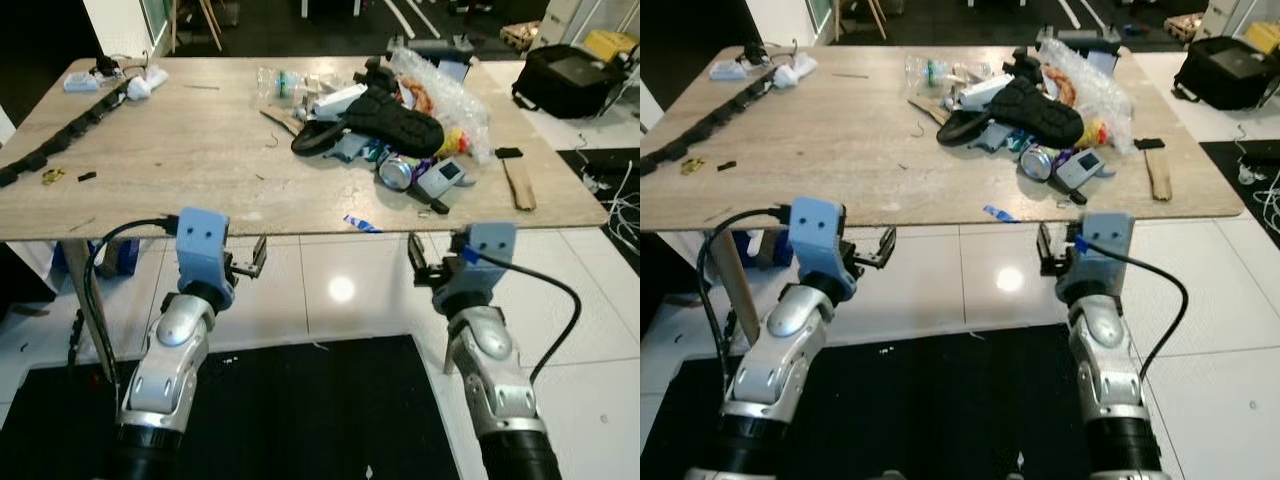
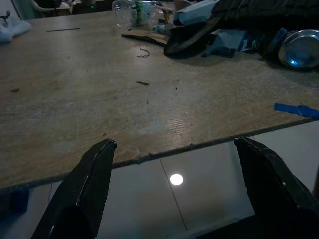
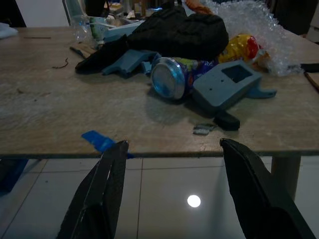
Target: Picking trash to rubbish bin
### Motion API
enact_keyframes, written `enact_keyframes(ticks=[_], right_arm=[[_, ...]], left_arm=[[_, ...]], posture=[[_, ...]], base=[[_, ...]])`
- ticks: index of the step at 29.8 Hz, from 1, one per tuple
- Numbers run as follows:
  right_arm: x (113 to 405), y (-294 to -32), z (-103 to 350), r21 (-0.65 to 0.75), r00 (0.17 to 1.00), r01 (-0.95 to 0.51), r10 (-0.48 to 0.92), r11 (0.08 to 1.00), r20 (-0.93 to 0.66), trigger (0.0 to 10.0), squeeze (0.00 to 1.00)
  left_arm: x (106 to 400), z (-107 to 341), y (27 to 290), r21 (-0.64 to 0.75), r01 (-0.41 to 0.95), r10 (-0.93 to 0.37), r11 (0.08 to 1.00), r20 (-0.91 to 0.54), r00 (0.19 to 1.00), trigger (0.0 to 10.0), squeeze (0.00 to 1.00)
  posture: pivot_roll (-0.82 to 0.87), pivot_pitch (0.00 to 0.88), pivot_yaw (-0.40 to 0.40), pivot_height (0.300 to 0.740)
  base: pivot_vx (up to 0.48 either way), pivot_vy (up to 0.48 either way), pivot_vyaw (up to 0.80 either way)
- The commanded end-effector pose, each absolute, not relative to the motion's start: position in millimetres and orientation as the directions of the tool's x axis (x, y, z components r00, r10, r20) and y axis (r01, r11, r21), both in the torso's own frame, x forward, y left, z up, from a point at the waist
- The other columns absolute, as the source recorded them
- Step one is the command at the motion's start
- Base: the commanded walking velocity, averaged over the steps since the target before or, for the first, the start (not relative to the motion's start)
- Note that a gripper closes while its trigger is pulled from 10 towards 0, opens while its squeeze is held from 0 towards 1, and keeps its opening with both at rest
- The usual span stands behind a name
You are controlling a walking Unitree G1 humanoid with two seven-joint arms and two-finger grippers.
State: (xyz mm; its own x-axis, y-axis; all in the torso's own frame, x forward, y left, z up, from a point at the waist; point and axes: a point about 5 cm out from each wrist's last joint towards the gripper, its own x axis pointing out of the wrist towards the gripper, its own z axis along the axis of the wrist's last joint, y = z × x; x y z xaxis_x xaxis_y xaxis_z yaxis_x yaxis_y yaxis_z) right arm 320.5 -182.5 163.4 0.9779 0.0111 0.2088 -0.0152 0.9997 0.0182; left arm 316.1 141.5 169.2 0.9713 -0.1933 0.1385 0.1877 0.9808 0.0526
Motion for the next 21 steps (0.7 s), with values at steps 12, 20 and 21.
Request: enact_keyframes(ticks=[12,20,21], right_arm=[[319.6,-180.4,165.0,0.004,0.977,-0.05,0.048,0.999,0.208,10.0,0.0],[321.9,-178.1,164.6,-0.011,0.98,-0.071,0.072,0.997,0.188,10.0,0.0],[322.4,-176.2,164.2,-0.006,0.981,-0.081,0.08,0.997,0.178,10.0,0.0]], left_arm=[[314.1,168.6,138.0,0.055,0.198,-0.203,0.979,0.124,0.971,10.0,0.0],[315.8,169.8,138.0,0.057,0.197,-0.203,0.979,0.125,0.971,10.0,0.0],[316.0,169.8,138.8,0.058,0.196,-0.202,0.979,0.125,0.972,10.0,0.0]], posture=[[0.01,0.139,0.033,0.74],[0.01,0.146,0.033,0.74],[0.01,0.145,0.033,0.74]], base=[[0.277,0.0,0.0],[0.277,0.0,0.0],[0.277,0.0,0.0]])
